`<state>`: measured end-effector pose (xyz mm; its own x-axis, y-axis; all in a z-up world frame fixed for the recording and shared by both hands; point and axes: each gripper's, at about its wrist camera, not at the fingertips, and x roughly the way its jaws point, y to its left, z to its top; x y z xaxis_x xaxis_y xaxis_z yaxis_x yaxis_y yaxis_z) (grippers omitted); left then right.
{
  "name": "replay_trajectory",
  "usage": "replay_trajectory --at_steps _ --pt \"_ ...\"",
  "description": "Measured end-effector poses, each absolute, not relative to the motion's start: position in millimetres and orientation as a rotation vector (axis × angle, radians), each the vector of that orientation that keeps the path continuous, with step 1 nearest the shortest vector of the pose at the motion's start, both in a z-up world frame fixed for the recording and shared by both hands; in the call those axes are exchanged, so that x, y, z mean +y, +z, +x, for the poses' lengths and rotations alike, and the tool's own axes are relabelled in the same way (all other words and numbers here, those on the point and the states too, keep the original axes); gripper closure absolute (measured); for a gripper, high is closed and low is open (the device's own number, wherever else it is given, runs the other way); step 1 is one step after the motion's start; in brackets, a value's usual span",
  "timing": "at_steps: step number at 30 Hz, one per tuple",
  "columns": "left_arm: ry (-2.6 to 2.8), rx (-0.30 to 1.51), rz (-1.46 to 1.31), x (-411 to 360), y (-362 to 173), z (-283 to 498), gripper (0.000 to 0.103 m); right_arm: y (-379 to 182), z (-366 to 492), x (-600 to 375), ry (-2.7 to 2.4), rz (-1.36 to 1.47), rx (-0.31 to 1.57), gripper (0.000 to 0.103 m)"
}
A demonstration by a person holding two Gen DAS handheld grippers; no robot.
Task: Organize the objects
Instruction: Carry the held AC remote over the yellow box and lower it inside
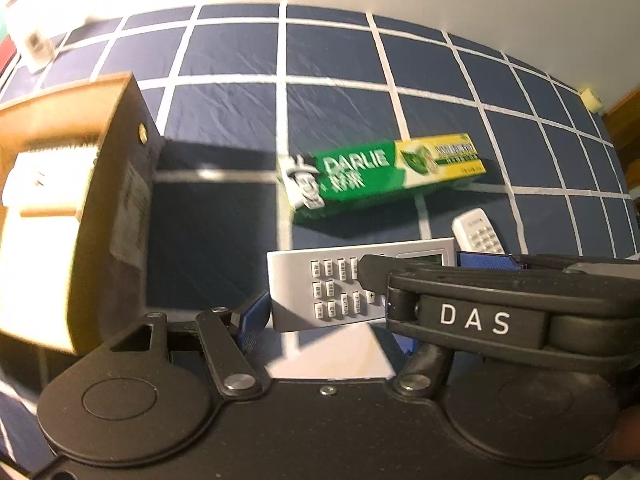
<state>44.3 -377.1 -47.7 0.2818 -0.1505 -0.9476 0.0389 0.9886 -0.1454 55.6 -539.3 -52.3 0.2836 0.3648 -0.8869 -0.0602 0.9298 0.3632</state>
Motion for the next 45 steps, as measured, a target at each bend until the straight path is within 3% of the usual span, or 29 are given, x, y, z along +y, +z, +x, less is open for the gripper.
replay_trajectory --at_steps 24,45 --pt "-0.249 1.224 -0.038 -173.2 -5.7 84.3 0.041 -6.7 80.8 -332.4 0.164 0.333 1.167 0.034" --pt "-0.148 1.296 -0.116 -42.9 -52.2 158.4 0.041 -51.9 176.3 -201.3 0.266 0.267 1.266 0.034"
